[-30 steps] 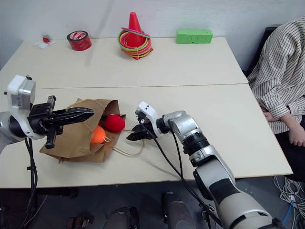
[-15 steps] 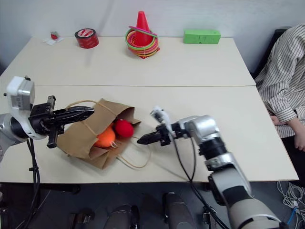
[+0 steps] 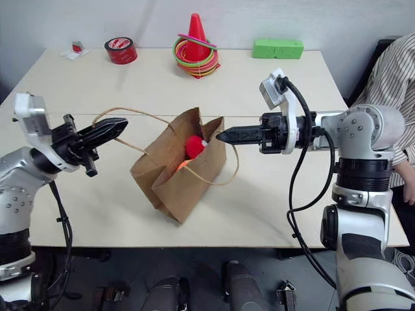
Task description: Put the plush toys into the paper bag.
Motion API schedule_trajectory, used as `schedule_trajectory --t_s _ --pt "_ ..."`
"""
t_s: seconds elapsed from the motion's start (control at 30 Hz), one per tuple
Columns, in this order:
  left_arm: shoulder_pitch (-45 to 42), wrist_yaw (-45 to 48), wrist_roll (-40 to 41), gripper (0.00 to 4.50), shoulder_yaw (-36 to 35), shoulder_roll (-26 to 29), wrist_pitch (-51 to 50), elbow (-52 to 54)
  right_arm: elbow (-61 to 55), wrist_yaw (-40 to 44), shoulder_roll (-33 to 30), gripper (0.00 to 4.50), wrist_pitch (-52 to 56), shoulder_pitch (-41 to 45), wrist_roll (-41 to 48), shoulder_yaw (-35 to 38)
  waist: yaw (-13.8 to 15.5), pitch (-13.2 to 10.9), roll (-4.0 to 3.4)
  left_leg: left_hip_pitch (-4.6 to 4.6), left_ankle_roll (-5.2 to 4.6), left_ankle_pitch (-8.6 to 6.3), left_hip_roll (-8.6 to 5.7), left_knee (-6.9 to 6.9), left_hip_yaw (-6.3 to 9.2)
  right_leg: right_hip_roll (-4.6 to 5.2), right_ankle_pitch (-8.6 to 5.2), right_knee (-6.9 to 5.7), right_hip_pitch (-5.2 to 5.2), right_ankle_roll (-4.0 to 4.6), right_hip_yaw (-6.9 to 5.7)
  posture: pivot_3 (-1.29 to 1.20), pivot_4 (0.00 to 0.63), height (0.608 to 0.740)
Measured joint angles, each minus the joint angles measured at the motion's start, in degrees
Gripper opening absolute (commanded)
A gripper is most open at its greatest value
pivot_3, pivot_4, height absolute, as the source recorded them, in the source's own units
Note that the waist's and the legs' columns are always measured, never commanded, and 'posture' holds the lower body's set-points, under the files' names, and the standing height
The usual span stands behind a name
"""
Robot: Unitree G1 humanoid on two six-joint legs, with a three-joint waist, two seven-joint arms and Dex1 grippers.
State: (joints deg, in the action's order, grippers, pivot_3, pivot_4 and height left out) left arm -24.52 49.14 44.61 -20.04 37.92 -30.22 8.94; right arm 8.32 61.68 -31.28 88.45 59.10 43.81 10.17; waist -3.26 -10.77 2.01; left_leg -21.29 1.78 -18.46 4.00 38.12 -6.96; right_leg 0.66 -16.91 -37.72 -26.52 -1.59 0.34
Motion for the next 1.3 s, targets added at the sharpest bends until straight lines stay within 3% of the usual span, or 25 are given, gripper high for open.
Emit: schedule_trajectory --t_s 0.07,0.17,0.33,0.43,0.53,0.57,0.67,0.77,0.9,1.03,1.13,1.3 --pt "0.0 -0.6 -0.9 0.0 1.3 -0.8 0.5 0.0 0.2 -2.1 0.9 0.03 -2.3 -1.6 0.0 0.6 0.0 0.0 0.0 -0.01 0.0 0.0 0.0 0.01 -0.01 0.0 0.01 0.01 0.0 -0.02 0.0 0.0 0.15 0.74" --pt "0.4 -1.0 -1.0 0.64 1.8 -0.6 0.1 0.5 0.8 -3.3 1.9 0.66 -4.4 -4.4 1.6 3.7 0.1 0.0 0.0 -0.01 0.0 0.01 0.01 0.0 -0.02 -0.01 0.01 -0.01 -0.01 -0.03 0.01 0.0 0.15 0.74" --pt "3.0 1.1 -0.6 2.2 -1.0 5.9 -1.3 2.2 -2.9 -2.0 -2.9 2.39 -5.7 -7.2 7.5 9.0 -0.1 0.0 -0.03 0.03 0.01 0.01 0.05 -0.05 -0.03 -0.05 0.01 -0.01 -0.02 -0.01 0.01 0.0 0.15 0.74" --pt "8.3 5.9 -0.3 3.16 -5.1 11.8 -2.0 2.0 -4.6 0.3 -10.1 3.45 -5.9 -13.1 9.6 11.2 0.1 0.0 -0.02 0.04 -0.01 -0.01 0.02 -0.1 -0.03 -0.03 -0.01 0.13 0.02 0.01 0.0 0.0 0.15 0.74" --pt "11.8 9.4 -0.4 4.08 -6.9 14.9 -2.0 2.0 -5.5 1.1 -11.3 4.47 -9.3 -17.9 9.6 11.5 -0.1 0.0 -0.01 0.09 -0.09 -0.02 0.01 -0.05 -0.1 -0.03 0.02 0.12 0.06 -0.04 0.07 0.0 0.15 0.74" --pt "13.7 10.6 -0.8 4.39 -8.0 16.0 -1.6 1.9 -6.6 1.4 -11.4 4.5 -12.6 -20.7 9.0 11.6 -0.1 0.0 -0.01 0.1 -0.22 -0.07 0.0 -0.07 -0.1 -0.04 0.02 0.11 0.06 -0.05 0.07 0.0 0.15 0.74" --pt "20.5 13.6 -4.0 4.45 -10.6 18.6 0.3 1.5 -9.6 2.0 -11.4 4.5 -23.7 -28.6 4.4 10.2 -0.2 0.0 -0.05 0.09 -0.2 -0.07 0.02 -0.12 -0.09 -0.07 0.02 0.11 0.03 -0.04 0.07 0.0 0.15 0.74" --pt "26.5 14.8 -5.4 4.5 -11.2 17.6 1.4 4.4 -14.3 3.9 -10.6 3.83 -39.5 -35.1 -3.3 5.0 -0.1 0.0 -0.02 0.13 -0.18 -0.08 0.05 -0.14 -0.07 -0.07 0.01 0.12 0.06 -0.04 0.05 0.0 0.15 0.74" --pt "30.7 10.0 -3.2 4.5 -9.0 9.1 0.5 14.6 -16.1 8.4 -4.7 2.48 -67.2 -45.6 -17.3 -7.6 0.1 0.0 0.02 0.08 -0.04 -0.05 0.01 -0.08 0.01 -0.07 0.01 0.1 0.1 -0.09 0.05 0.0 0.15 0.74" --pt "30.9 -0.8 -3.4 4.5 -2.4 -0.2 0.3 25.4 -13.1 7.9 4.7 1.07 -85.3 -46.7 -23.0 -13.2 0.1 0.0 0.04 0.29 -0.1 0.0 -0.1 -0.03 0.04 -0.02 0.13 0.07 0.39 -0.23 0.14 0.0 0.15 0.74" --pt "29.9 -8.3 -4.8 4.5 1.9 -5.1 0.1 28.4 -9.1 5.6 8.4 0.03 -91.6 -44.8 -25.6 -14.9 0.0 0.0 0.02 1.01 -0.29 -0.14 -0.1 -0.11 0.04 -0.05 0.12 0.13 1.08 -0.15 0.14 0.0 0.15 0.74" --pt "27.4 -15.8 -8.8 4.5 9.0 -8.9 0.2 30.0 -6.2 4.0 10.9 0.03 -94.9 -40.8 -27.1 -17.1 0.2 0.0 0.03 1.07 -0.23 -0.12 -0.07 -0.13 0.07 -0.1 0.07 0.11 1.13 -0.08 0.13 0.0 0.15 0.74"
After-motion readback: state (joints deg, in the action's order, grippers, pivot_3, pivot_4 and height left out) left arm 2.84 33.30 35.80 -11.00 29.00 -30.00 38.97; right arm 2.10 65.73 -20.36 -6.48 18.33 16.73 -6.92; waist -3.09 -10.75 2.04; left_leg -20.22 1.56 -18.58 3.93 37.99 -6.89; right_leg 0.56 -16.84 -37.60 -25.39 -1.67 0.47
